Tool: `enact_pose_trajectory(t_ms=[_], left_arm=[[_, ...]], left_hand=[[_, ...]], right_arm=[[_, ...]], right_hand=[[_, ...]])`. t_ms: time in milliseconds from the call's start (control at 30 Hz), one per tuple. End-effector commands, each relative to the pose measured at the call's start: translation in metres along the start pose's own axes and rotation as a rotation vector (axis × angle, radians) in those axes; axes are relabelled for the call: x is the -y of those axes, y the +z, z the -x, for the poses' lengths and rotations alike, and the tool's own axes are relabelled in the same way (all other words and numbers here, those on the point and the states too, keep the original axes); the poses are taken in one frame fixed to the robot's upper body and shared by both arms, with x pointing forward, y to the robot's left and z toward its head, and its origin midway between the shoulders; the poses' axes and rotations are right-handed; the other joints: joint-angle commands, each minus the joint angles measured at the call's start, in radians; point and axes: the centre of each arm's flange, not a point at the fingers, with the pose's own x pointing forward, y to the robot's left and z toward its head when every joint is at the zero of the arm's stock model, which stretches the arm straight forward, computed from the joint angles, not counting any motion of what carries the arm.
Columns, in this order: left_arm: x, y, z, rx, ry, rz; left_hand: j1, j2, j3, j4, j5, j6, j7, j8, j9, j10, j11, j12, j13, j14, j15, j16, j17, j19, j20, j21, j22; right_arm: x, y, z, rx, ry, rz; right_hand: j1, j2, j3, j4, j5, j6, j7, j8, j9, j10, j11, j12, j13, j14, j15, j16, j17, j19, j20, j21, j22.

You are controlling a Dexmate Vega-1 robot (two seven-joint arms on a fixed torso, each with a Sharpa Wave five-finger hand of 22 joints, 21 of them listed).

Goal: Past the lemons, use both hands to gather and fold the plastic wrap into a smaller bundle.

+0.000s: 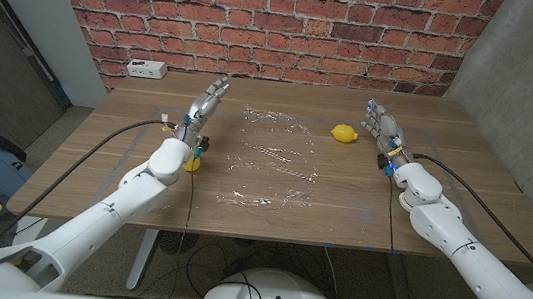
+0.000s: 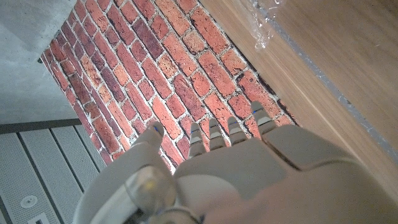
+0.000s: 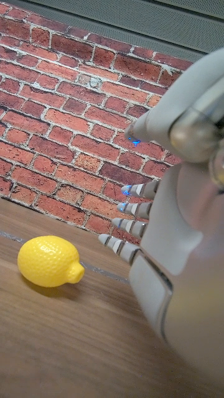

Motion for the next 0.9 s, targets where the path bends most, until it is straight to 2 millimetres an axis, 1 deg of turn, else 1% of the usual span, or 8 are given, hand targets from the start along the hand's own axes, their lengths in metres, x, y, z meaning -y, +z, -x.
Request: enact_pose_trajectory(t_ms=[33,267,300,500,600,667,733,900], left_arm=[[0.007,0.026,0.014,0.067,-0.013,-0.210],[0.010,0.038,0.021,0.096,-0.016,-0.308],[0.011,0.039,0.022,0.099,-0.017,-0.318],[0.013,0.047,0.027,0.115,-0.025,-0.369],[0.013,0.050,0.030,0.124,-0.029,-0.406],[0.013,0.052,0.031,0.129,-0.031,-0.430],[0.014,0.054,0.032,0.134,-0.031,-0.446],[0.017,0.059,0.037,0.152,-0.039,-0.502]], left_hand=[[0.012,0.002,0.005,-0.006,-0.002,0.013,-0.005,0.006,0.003,0.016,0.004,0.006,0.002,0.013,-0.001,0.005,0.004,0.006,0.001,0.002,0.004],[0.015,0.000,0.007,-0.012,-0.003,0.023,-0.008,0.005,0.004,0.029,0.001,0.007,0.003,0.018,-0.003,0.004,0.004,0.009,0.003,0.001,0.004],[0.015,0.000,0.008,-0.013,-0.004,0.024,-0.007,0.005,0.004,0.029,0.002,0.007,0.003,0.019,-0.002,0.004,0.004,0.009,0.003,0.001,0.004],[0.018,-0.003,0.009,-0.018,-0.005,0.028,-0.009,0.002,0.004,0.035,-0.004,0.006,0.003,0.023,-0.003,0.003,0.004,-0.001,0.005,-0.005,0.004],[0.018,-0.004,0.010,-0.020,-0.005,0.029,-0.010,0.001,0.004,0.035,-0.002,0.005,0.003,0.024,-0.003,0.002,0.004,-0.004,0.005,-0.006,0.004],[0.019,-0.004,0.010,-0.021,-0.005,0.029,-0.010,0.000,0.004,0.036,-0.007,0.005,0.003,0.025,-0.004,0.002,0.004,-0.004,0.005,-0.007,0.004],[0.019,-0.005,0.010,-0.023,-0.005,0.030,-0.010,-0.001,0.004,0.037,-0.007,0.004,0.004,0.023,-0.012,0.000,0.004,-0.004,0.006,-0.007,0.004],[0.020,-0.006,0.011,-0.025,-0.006,0.032,-0.011,-0.002,0.004,0.039,-0.005,0.004,0.004,0.023,-0.013,-0.001,0.004,-0.004,0.006,-0.008,0.004]], right_arm=[[-0.007,0.014,0.013,0.004,0.008,0.114],[-0.012,0.022,0.017,0.007,0.025,0.178],[-0.012,0.023,0.018,0.006,0.024,0.181],[-0.017,0.030,0.020,0.011,0.041,0.216],[-0.019,0.033,0.022,0.016,0.044,0.242],[-0.020,0.034,0.023,0.019,0.043,0.254],[-0.021,0.036,0.025,0.018,0.042,0.271],[-0.024,0.040,0.029,0.012,0.045,0.315]], right_hand=[[0.018,0.013,0.008,-0.012,0.001,0.014,0.004,0.009,0.002,0.015,-0.001,0.007,0.002,0.008,0.002,0.005,0.005,0.008,-0.005,0.003,0.003],[0.030,0.020,0.015,-0.021,-0.002,0.021,0.004,0.010,0.002,0.021,-0.002,0.007,0.003,0.013,0.000,0.005,0.005,0.011,-0.005,0.004,0.003],[0.032,0.020,0.016,-0.023,-0.002,0.020,0.004,0.010,0.002,0.022,-0.005,0.007,0.003,0.013,-0.001,0.005,0.005,0.011,-0.005,0.004,0.003],[0.041,0.022,0.021,-0.030,-0.004,0.022,0.004,0.009,0.002,0.023,-0.003,0.006,0.003,0.015,-0.001,0.004,0.005,0.012,-0.006,0.004,0.003],[0.045,0.022,0.022,-0.034,-0.005,0.023,0.004,0.009,0.002,0.024,-0.001,0.006,0.003,0.017,-0.003,0.004,0.005,0.013,-0.008,0.004,0.003],[0.049,0.023,0.024,-0.037,-0.006,0.025,0.005,0.009,0.002,0.029,0.000,0.007,0.003,0.020,-0.003,0.004,0.005,0.016,-0.014,0.004,0.003],[0.051,0.023,0.025,-0.040,-0.007,0.028,0.007,0.009,0.002,0.031,0.001,0.007,0.003,0.022,-0.004,0.005,0.005,0.017,-0.018,0.005,0.003],[0.055,0.023,0.026,-0.044,-0.009,0.030,0.008,0.009,0.002,0.033,-0.002,0.007,0.003,0.023,-0.006,0.004,0.006,0.018,-0.020,0.005,0.003]])
